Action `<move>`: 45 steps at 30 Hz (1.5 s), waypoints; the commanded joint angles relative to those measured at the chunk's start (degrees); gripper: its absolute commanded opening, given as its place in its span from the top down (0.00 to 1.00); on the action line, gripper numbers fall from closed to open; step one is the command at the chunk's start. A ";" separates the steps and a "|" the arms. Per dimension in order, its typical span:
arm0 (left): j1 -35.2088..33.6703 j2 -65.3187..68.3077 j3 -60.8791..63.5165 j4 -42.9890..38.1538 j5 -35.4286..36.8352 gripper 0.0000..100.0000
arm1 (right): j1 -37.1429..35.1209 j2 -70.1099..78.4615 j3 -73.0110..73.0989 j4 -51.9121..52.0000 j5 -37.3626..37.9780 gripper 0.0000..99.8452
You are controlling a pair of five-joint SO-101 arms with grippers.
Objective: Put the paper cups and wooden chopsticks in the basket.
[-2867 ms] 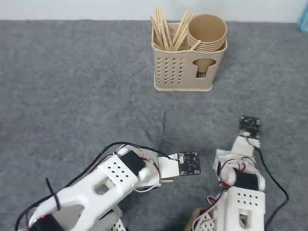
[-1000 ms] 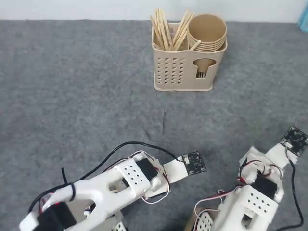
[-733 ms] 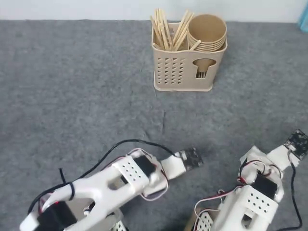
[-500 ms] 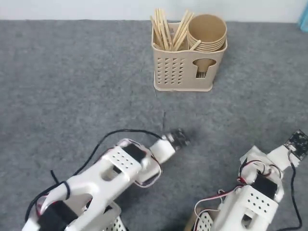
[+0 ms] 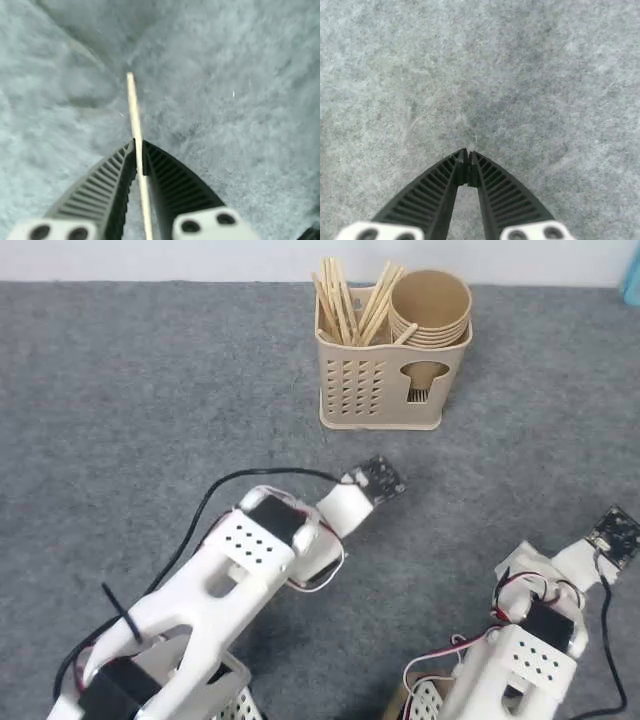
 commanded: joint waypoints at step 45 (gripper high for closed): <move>0.35 29.10 -9.27 -11.43 0.09 0.98 | -2.24 -0.75 -3.60 0.48 -0.44 0.99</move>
